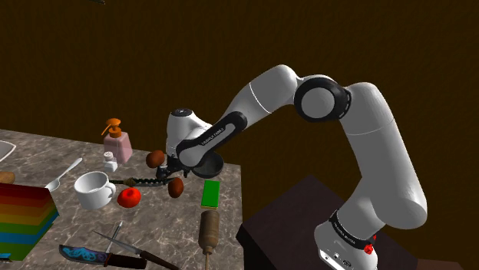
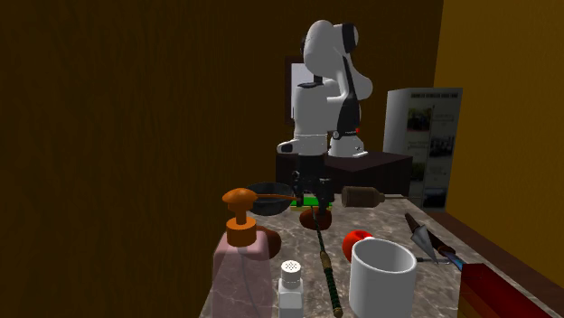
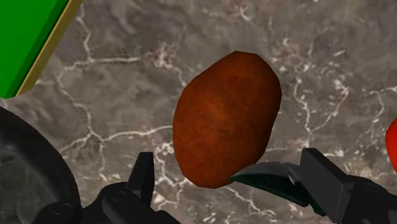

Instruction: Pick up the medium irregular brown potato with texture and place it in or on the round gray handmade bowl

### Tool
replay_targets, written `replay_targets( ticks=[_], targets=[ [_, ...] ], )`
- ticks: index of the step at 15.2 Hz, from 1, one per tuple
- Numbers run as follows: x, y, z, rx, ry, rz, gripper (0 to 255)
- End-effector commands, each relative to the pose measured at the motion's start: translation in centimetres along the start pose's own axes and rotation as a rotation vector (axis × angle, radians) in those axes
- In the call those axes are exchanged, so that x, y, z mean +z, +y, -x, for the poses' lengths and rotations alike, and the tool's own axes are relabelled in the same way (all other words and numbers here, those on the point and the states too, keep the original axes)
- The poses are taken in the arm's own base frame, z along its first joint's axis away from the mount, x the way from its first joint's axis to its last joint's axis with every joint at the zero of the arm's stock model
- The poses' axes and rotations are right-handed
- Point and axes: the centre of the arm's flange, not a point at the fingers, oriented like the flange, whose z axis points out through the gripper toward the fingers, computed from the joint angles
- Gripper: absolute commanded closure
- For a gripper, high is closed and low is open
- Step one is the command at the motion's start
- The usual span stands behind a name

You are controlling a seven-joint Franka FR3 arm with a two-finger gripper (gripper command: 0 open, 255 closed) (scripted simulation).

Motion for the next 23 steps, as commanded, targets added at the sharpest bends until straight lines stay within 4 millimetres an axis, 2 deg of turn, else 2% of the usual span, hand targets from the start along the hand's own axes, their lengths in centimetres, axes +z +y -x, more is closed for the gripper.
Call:
replay_targets(
  ticks=[1,2,10,11,20,23],
  targets=[
    [1.0,0.1,0.0,0.000,0.000,0.000,0],
    [1.8,0.1,0.0,0.000,0.000,0.000,0],
    [1.8,0.1,0.0,0.000,0.000,0.000,0],
    [1.8,0.1,0.0,0.000,0.000,0.000,255],
    [1.8,0.1,0.0,0.000,0.000,0.000,255],
    [0.3,0.0,0.0,0.000,0.000,0.000,255]
  ],
)
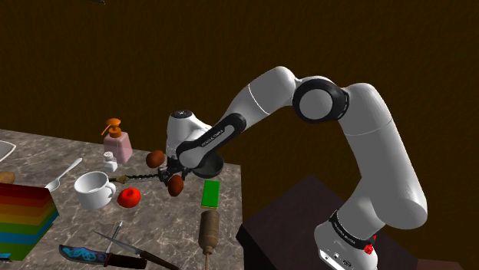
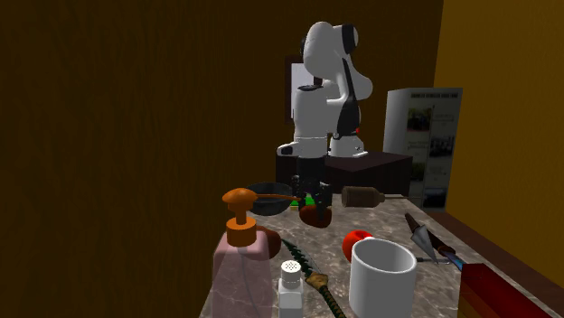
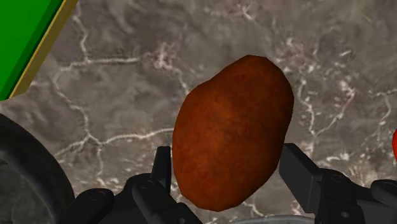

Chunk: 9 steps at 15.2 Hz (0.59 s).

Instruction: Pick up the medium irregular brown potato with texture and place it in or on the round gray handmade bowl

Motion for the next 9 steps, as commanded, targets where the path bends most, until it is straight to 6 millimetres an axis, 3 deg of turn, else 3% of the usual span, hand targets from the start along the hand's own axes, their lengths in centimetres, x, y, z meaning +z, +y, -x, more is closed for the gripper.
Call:
replay_targets(
  ticks=[1,9],
  targets=[
    [-0.9,0.0,0.0,0.000,0.000,0.000,255],
    [-5.1,-0.2,0.0,0.000,0.000,0.000,255]
  ],
)
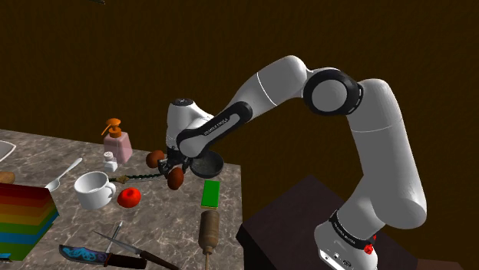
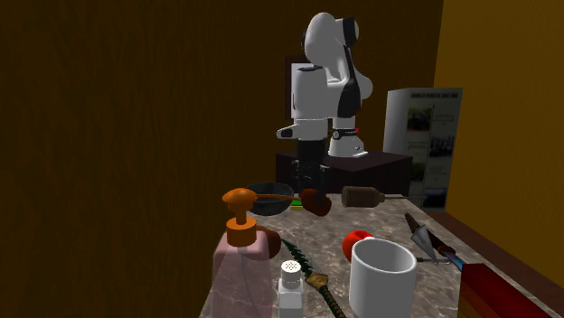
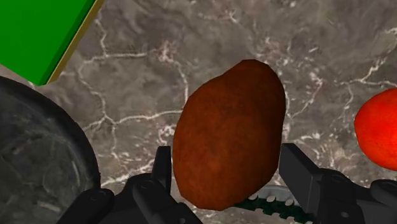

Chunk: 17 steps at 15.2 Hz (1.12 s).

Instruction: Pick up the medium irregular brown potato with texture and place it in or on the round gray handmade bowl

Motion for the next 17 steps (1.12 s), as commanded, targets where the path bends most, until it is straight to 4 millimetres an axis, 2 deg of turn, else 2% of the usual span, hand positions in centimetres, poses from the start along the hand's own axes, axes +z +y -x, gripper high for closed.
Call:
replay_targets(
  ticks=[1,17],
  targets=[
    [-1.1,-0.1,0.1,0.000,0.000,0.000,255],
    [-9.4,-0.4,0.1,0.000,0.000,0.000,255]
  ],
)
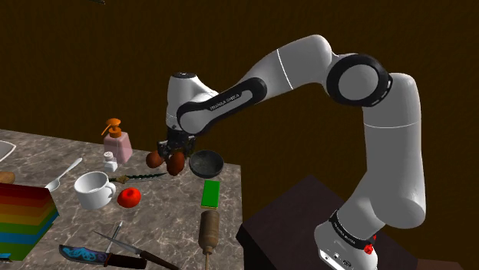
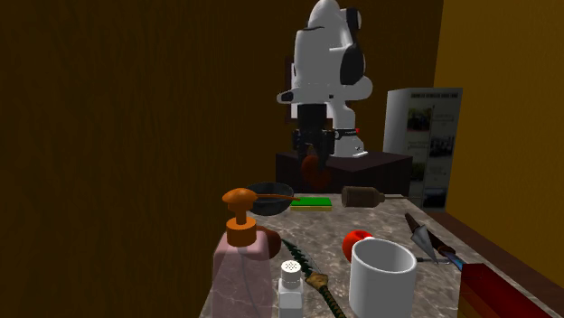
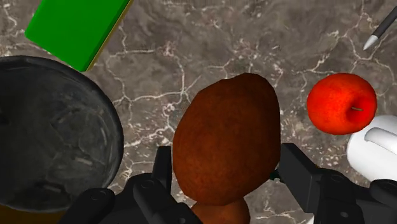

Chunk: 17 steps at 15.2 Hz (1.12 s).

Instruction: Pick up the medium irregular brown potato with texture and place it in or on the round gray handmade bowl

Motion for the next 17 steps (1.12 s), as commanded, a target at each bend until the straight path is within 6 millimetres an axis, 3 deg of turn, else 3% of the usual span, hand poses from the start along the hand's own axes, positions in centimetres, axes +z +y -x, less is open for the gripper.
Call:
replay_targets(
  ticks=[1,13,17],
  targets=[
    [-0.6,1.2,-0.5,0.000,0.000,0.000,255],
    [-2.7,16.2,-5.4,0.000,0.000,0.000,255],
    [-1.3,17.0,-5.6,0.000,0.000,0.000,255]
  ],
)
